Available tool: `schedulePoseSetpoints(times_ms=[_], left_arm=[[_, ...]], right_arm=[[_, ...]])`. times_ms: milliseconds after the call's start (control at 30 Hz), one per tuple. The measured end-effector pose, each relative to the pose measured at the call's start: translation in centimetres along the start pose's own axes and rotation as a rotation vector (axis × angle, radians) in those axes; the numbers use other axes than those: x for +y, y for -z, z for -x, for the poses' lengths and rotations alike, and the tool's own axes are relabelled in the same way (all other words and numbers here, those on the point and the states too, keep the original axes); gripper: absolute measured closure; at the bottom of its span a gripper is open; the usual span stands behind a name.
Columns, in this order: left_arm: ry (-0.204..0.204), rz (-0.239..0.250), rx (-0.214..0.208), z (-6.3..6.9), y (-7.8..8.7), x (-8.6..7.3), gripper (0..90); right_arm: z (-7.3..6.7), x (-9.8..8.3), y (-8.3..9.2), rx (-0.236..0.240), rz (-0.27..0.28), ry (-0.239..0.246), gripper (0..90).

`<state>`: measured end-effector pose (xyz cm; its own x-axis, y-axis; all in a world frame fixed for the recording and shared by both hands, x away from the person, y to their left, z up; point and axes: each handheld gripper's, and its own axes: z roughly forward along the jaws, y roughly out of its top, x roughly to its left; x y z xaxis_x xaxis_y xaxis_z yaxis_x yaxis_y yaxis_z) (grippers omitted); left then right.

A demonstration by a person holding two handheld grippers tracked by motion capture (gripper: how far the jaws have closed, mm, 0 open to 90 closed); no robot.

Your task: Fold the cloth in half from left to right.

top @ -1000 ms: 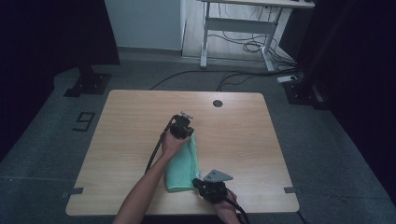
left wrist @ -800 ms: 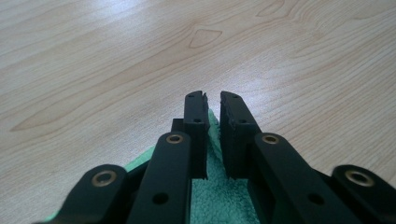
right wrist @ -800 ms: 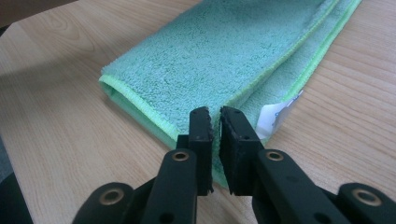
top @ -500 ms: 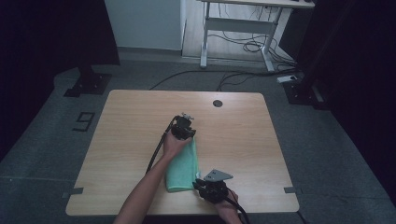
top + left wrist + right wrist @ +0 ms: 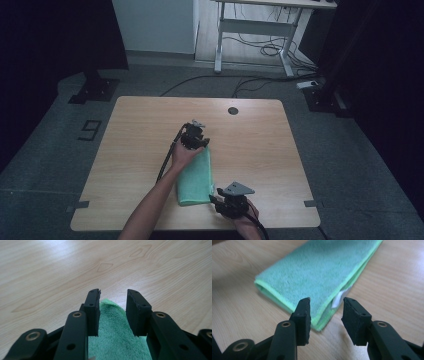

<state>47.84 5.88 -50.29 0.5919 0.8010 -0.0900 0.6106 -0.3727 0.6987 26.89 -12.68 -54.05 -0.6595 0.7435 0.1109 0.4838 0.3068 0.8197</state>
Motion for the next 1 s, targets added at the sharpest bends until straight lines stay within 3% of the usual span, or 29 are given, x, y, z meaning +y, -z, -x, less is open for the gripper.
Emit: schedulePoseSetpoints(times_ms=[233, 467, 767, 900, 1000], left_arm=[[0.011, 0.019, 0.007, -1.1, 2.2, -1.2, 61.2], [0.016, -0.018, 0.029, -3.4, 3.6, -3.3, 60.3], [0.001, -0.102, 0.037, -4.6, 2.8, -5.1, 60.5], [0.003, -0.112, 0.041, -4.8, 2.4, -5.5, 62.0], [0.001, -0.106, 0.042, -4.8, 2.3, -5.6, 62.5]], right_arm=[[-0.2, 1.4, -0.1, 0.022, 0.039, 0.029, 54.1], [-0.6, 3.0, -2.9, 0.059, -0.016, 0.073, 51.0], [-0.6, 4.0, -5.8, 0.055, -0.088, 0.106, 45.4], [-0.8, 3.7, -6.3, 0.05, -0.132, 0.134, 40.9], [-0.7, 3.5, -6.4, 0.043, -0.133, 0.132, 40.6]])
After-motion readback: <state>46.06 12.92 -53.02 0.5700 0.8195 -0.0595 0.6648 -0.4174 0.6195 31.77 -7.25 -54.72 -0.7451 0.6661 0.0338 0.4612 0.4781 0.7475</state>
